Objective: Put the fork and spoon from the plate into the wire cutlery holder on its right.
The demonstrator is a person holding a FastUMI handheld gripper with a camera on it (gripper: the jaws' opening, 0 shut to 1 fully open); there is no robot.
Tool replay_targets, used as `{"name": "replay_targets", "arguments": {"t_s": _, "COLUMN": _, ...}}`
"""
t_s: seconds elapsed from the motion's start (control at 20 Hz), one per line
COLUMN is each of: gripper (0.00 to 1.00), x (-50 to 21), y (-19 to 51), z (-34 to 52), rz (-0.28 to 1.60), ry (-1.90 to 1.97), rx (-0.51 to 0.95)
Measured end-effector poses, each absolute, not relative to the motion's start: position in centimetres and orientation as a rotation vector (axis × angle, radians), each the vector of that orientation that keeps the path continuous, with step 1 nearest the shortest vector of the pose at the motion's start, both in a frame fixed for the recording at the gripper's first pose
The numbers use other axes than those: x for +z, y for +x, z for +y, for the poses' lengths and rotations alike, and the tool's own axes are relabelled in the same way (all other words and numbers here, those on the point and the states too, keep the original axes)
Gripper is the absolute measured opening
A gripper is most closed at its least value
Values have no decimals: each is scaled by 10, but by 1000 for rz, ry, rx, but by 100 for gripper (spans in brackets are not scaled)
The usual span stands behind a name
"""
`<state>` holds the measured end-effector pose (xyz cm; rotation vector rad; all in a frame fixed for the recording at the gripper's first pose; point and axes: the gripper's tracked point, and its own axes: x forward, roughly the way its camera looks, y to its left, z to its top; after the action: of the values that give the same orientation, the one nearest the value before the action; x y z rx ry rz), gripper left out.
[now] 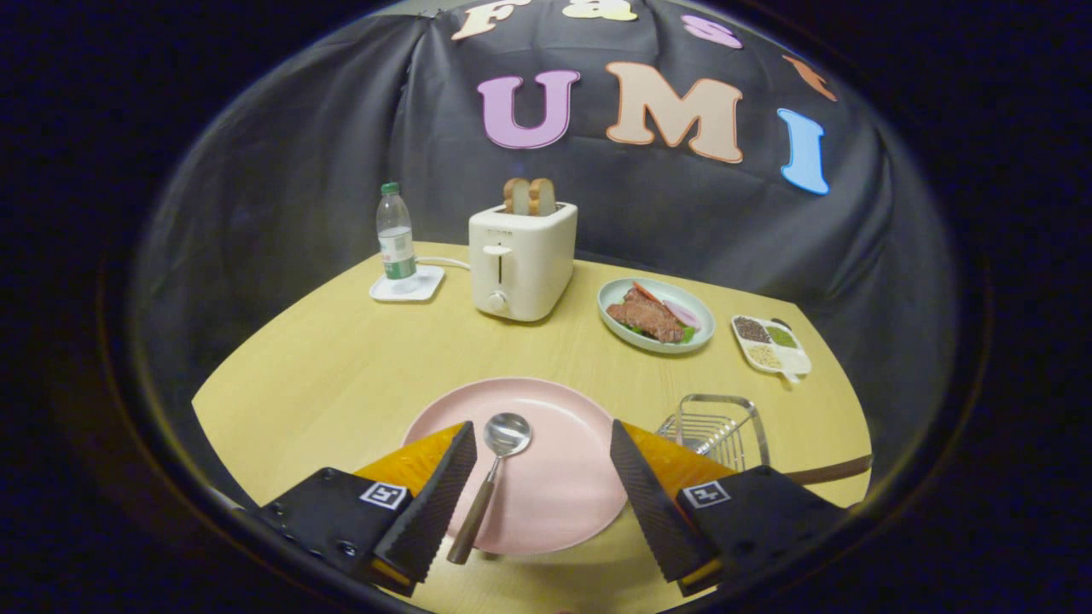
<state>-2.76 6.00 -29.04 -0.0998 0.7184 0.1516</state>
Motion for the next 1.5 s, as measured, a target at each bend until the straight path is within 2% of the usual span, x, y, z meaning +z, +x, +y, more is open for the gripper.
{"name": "replay_targets", "arguments": {"t_s": 0.6, "gripper": 100, "x": -353, "y": -50, "z": 81, "rz": 802, "ry": -140, "rx": 176}}
{"name": "replay_targets", "arguments": {"t_s": 0.65, "gripper": 97, "x": -357, "y": -52, "z": 82, "rz": 808, "ry": -145, "rx": 176}}
{"name": "replay_targets", "arguments": {"t_s": 0.8, "gripper": 88, "x": -364, "y": -55, "z": 84, "rz": 827, "ry": -152, "rx": 185}}
{"name": "replay_targets", "arguments": {"t_s": 1.3, "gripper": 27, "x": -374, "y": -58, "z": 88, "rz": 863, "ry": -159, "rx": 208}}
{"name": "replay_targets", "arguments": {"t_s": 1.35, "gripper": 27, "x": -375, "y": -59, "z": 87, "rz": 870, "ry": -156, "rx": 212}}
{"name": "replay_targets", "arguments": {"t_s": 1.5, "gripper": 14, "x": -374, "y": -56, "z": 77, "rz": 871, "ry": -159, "rx": 175}}
